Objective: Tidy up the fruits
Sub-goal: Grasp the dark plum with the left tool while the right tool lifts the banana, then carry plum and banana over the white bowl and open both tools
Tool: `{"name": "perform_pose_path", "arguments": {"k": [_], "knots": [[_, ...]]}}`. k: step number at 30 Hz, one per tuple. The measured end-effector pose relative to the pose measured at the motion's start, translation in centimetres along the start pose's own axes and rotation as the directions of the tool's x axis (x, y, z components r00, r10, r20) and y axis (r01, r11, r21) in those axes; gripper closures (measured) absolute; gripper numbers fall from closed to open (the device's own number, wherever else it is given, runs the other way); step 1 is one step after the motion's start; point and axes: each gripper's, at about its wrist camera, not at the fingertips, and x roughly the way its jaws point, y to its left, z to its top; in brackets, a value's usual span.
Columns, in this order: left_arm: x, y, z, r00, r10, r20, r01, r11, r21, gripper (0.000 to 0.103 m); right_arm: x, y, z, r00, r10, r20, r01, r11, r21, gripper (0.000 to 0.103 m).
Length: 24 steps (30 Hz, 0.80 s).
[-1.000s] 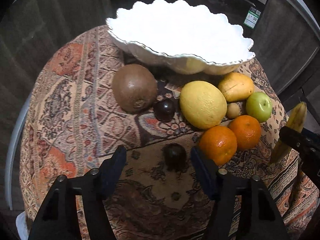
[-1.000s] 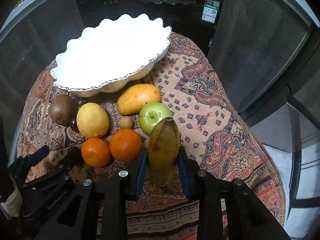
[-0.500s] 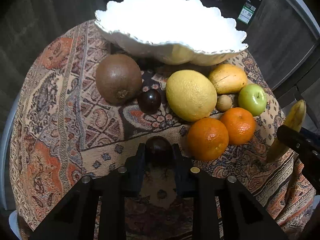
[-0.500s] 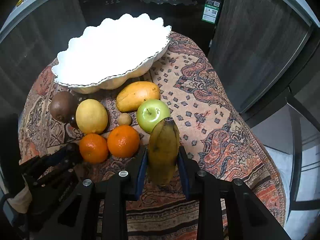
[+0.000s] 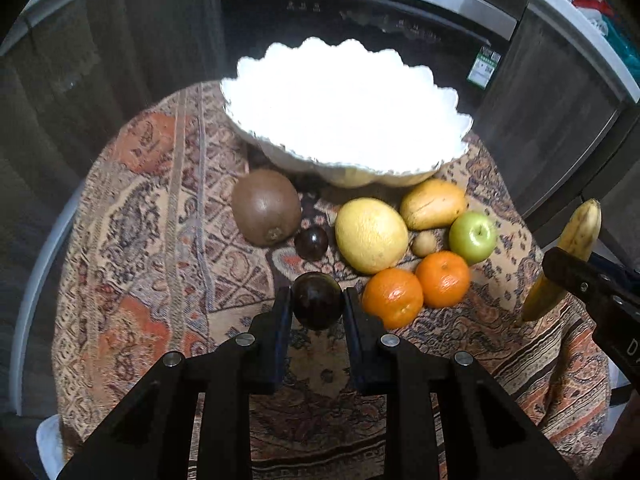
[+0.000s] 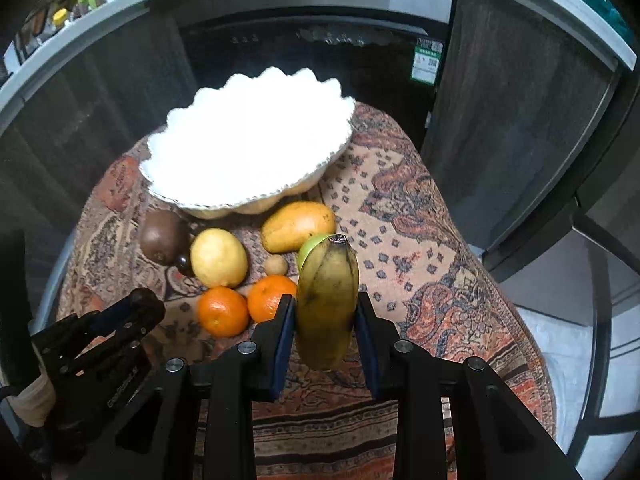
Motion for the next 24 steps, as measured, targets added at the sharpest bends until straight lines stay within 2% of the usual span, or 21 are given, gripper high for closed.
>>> {"name": "perform_pose_path", "arguments": {"k": [13, 24], "knots": [[-3.6, -0.5, 5.2, 0.995, 0.015, 0.095, -0.017, 1.000, 0.015, 0.077, -2.3, -0.2, 4.5, 0.994, 0.043, 0.099, -0.040, 0.999, -0.028, 0.072], [-3.3, 0.1, 10.3, 0.990, 0.030, 0.136, -0.031, 0.999, 0.007, 0.077, -1.6, 0.8, 9.6, 0.986, 0.079, 0.144, -0.068, 0.995, -0.076, 0.072]]}}
